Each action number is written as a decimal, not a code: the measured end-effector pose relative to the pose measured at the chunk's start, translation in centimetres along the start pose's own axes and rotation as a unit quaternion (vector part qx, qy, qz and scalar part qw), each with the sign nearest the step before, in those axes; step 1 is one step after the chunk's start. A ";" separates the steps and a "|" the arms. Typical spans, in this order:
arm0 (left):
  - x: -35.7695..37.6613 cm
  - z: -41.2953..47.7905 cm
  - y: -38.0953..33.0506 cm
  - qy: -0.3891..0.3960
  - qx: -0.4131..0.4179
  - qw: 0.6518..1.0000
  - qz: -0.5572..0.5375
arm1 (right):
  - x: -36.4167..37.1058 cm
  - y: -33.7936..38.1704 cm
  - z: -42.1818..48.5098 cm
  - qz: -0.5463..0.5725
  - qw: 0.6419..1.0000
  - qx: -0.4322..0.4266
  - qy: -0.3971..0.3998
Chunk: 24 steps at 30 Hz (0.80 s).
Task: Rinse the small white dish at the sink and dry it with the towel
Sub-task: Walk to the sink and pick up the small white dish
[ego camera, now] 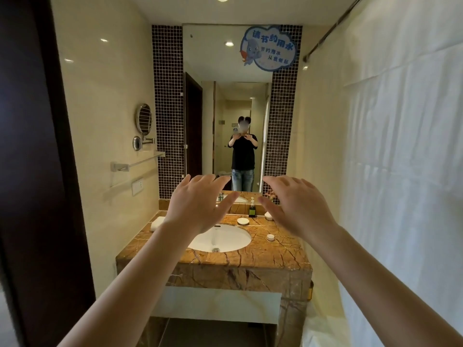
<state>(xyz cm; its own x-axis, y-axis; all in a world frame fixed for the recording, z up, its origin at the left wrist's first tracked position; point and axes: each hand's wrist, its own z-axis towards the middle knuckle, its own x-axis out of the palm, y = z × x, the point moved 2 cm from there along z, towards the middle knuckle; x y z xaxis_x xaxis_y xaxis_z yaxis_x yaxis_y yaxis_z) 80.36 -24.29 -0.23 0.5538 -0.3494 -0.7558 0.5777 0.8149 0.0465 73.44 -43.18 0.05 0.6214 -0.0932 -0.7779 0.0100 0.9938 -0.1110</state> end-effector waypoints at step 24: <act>15.5 17.2 9.6 0.006 0.009 1.000 -0.002 | 15.8 -4.7 18.4 0.014 1.000 0.009 -0.002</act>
<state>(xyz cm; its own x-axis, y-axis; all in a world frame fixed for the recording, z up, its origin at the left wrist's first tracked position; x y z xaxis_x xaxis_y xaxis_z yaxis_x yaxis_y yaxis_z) 104.75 -29.85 -0.25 0.5447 -0.3475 -0.7632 0.5906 0.8051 0.0550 97.64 -48.19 -0.28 0.6250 -0.0643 -0.7780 0.0057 0.9969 -0.0778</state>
